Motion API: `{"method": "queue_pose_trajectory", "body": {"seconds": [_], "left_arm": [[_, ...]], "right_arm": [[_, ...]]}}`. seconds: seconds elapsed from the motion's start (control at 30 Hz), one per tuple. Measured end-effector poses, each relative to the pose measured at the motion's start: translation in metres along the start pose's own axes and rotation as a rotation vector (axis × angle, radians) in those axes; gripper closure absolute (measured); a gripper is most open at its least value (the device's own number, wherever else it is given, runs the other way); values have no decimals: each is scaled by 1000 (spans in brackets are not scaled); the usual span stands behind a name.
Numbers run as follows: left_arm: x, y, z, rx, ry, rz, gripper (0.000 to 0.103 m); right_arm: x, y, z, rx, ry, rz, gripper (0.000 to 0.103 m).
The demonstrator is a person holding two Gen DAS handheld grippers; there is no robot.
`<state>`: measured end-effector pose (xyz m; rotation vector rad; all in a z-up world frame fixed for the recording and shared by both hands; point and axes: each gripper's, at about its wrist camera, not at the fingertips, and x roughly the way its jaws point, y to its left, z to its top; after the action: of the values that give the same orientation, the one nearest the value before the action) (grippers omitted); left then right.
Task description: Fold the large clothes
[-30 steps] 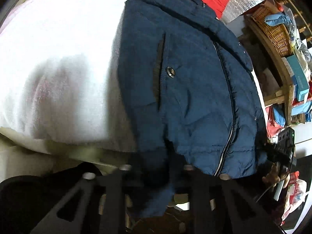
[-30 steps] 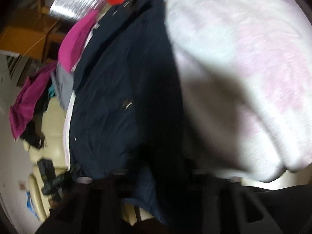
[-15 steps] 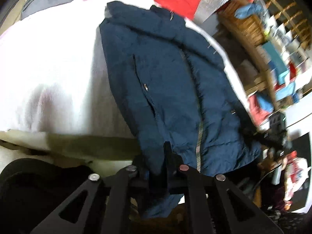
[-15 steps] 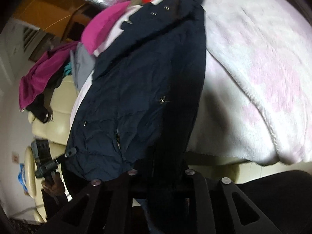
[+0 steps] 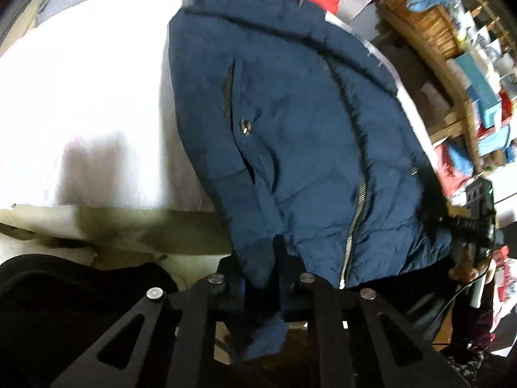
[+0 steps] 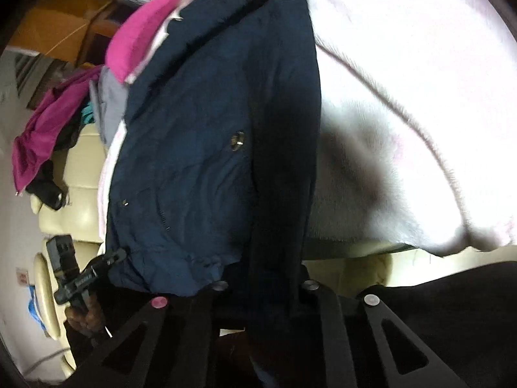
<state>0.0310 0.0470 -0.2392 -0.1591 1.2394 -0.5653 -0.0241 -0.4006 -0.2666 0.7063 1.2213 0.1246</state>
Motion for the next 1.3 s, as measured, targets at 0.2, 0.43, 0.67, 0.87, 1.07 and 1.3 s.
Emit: {"method": "queue_pose_trajectory", "body": {"seconds": [0.2,0.43,0.67,0.87,1.07,1.3], "left_arm": [[-56,-19,7,82,-131,-109,92],[-134,-19,36,81,-303,-238,93],[-159,20,94,-38,-416,-311,93],[-141,33,164,-137,-508,-292,93],[-81,51,237,-270,-554,-224,93],[-1,83,292,-419,-521,-179,93]], "right_arm": [[-44,34,-17,-134,-94,123,90],[-100,78,-21,-283,-292,272,90],[-140,72,8,-216,-515,407,91],[-138,58,94,-46,-659,464,91],[-90,48,180,108,-712,400,93],[-28,36,256,220,-656,317,93]]}}
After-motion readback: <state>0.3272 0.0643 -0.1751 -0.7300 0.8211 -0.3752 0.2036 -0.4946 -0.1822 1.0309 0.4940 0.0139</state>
